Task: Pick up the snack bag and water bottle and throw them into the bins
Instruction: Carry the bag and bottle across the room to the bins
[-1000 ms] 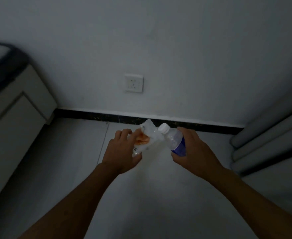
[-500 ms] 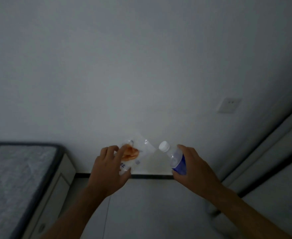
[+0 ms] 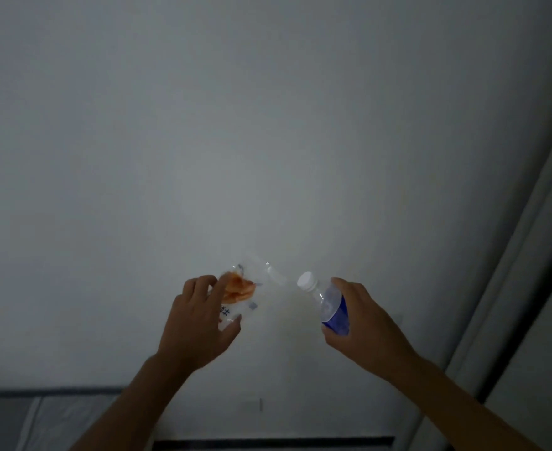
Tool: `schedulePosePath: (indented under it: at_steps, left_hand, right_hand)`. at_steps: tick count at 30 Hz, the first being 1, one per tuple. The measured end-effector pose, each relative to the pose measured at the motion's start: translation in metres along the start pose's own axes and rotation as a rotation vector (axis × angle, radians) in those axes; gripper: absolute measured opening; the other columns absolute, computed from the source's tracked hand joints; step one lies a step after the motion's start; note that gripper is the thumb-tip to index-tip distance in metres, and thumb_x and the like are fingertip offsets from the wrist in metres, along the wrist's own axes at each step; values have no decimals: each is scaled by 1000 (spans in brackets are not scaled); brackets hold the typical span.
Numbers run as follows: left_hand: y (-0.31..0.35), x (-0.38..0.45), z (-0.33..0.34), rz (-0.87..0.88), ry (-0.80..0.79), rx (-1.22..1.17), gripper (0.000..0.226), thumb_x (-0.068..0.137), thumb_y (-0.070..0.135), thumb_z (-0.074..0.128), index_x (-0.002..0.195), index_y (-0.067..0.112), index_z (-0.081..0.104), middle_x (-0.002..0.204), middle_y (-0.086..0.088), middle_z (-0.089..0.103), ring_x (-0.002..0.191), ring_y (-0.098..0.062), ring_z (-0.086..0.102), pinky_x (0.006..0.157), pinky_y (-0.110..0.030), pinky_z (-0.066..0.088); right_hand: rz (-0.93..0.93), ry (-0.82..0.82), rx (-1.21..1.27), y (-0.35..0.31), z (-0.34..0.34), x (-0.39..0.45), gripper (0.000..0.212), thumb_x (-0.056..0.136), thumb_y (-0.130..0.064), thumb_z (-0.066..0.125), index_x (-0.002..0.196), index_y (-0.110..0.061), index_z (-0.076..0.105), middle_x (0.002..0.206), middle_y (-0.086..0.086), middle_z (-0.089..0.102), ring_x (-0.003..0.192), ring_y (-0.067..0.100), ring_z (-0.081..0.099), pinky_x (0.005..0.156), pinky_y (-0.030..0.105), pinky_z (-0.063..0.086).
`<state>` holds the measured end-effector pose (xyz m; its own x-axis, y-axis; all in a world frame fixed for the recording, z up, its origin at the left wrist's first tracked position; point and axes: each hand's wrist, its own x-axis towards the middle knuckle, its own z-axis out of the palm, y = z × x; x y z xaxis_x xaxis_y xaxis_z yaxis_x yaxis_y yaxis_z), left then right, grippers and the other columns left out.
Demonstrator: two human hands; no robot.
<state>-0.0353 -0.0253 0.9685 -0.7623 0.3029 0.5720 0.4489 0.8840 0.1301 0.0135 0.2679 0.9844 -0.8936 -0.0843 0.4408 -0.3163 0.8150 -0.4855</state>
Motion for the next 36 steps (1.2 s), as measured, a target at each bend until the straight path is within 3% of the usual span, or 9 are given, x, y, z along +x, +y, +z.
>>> schedulePosePath:
  at_steps: [8,14,25,36]
  left_hand:
    - [14,41,-104,47,115,72,76,76,54,53,136,8,47,117,-17,53,103,-34,46,68,-45,52]
    - [13,51,-150,47,213,114,78,75,55,51,137,9,46,120,-17,52,107,-33,44,71,-46,50]
    - [-12,12,-197,4,227,203,75,77,53,55,137,8,46,120,-14,53,106,-30,46,72,-43,50]
    - [-17,-102,-287,-283,242,488,76,78,52,57,138,7,45,122,-13,52,106,-29,45,74,-42,48]
  right_hand:
    - [-110,116,-15,-56,-94,23,75,69,-34,75,133,-24,37,124,1,50,102,18,57,83,37,52]
    - [-178,181,-66,-81,-125,34,77,69,-36,76,133,-24,35,125,3,49,101,20,58,82,41,54]
    - [-257,140,17,-132,-84,44,79,69,-34,77,135,-23,35,128,2,49,103,20,57,81,33,51]
    - [-570,-21,213,-233,-29,52,82,70,-36,76,137,-23,31,134,3,46,106,22,56,82,38,54]
